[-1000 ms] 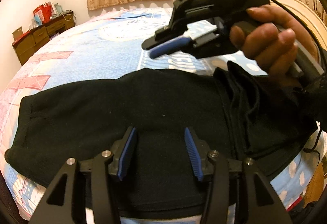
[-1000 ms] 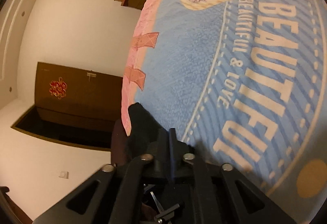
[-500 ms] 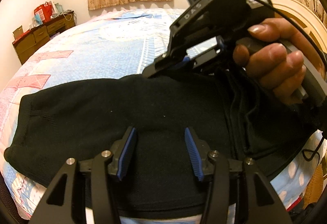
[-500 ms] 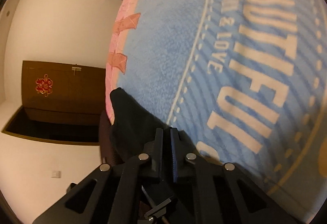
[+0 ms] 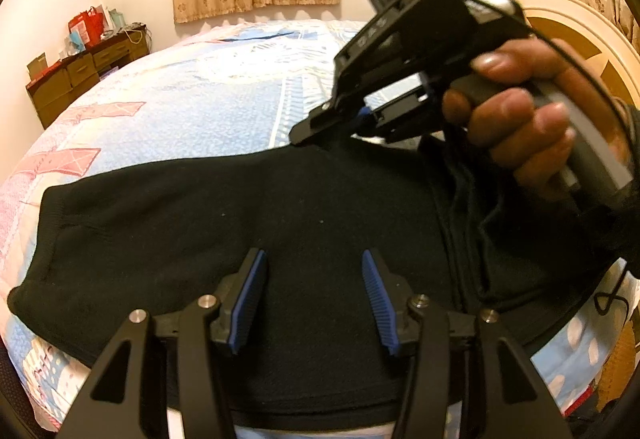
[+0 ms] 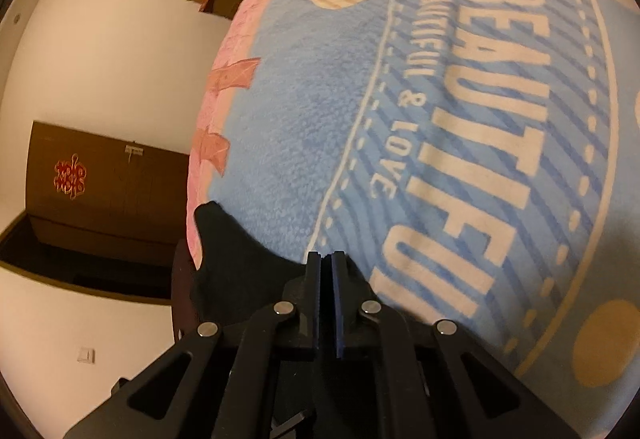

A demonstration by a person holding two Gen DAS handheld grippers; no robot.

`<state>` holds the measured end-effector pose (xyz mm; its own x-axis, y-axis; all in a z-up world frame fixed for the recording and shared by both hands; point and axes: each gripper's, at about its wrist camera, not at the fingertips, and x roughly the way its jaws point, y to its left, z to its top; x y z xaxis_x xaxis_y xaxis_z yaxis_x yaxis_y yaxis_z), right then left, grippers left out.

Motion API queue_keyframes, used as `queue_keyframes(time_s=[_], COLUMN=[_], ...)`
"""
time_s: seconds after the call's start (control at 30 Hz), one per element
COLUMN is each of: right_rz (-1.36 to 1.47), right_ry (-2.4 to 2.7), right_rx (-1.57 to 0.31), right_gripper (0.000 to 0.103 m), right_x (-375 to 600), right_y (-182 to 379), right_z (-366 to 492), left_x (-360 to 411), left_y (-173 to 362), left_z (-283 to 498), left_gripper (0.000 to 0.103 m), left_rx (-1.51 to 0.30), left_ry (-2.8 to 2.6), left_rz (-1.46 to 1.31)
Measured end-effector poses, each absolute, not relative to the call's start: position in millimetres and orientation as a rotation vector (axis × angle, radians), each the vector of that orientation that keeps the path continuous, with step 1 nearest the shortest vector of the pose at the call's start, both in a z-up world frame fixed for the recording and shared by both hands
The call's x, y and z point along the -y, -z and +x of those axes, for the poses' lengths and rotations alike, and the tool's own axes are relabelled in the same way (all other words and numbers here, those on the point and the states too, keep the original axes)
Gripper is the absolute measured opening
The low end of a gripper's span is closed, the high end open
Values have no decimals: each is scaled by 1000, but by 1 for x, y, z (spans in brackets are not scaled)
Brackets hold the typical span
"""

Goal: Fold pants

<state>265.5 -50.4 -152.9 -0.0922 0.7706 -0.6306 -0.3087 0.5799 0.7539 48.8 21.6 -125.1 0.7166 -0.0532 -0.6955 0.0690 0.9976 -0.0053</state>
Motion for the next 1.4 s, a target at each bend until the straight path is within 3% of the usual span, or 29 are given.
queue_keyframes(time_s=[0.23,0.3,0.37,0.57,0.8,0.83,0.87,1.0,1.17,1.4], right_rz=[378,315,264,121,-22,-33,-56,-82,-204,-157], right_ry=[-856,-807,-766,-734,-602,-582,-570,-576,-629,-668], right_rx=[-1181,-1097,-1013,-904,-934,-929,-930,-899,-897,-897], right_gripper=[12,33,46,46,46,41,20,7,7,11], right_x=[111,134,153,150,125,122,118,117,100,109], right_y=[102,86,74,83,106,111,117,112,114,116], right_z=[230,205,174,109,91,91,91,81,63,67], left_x=[-19,-20,-22,-30,-44,-46,-48,-53,-57,-67], left_y=[122,119,118,112,107,106,105,100,99,93], left_z=[46,46,44,42,35,35,34,30,33,35], left_gripper=[54,54,54,54,54,54,54,54,54,54], left_rx=[-779,-786,-792,-797,-776,-777,-777,-756,-748,-746], left_ry=[46,39,34,16,-24,-22,-22,-35,-43,-56], left_rz=[-11,-26,-47,-95,-137,-143,-145,-152,-138,-120])
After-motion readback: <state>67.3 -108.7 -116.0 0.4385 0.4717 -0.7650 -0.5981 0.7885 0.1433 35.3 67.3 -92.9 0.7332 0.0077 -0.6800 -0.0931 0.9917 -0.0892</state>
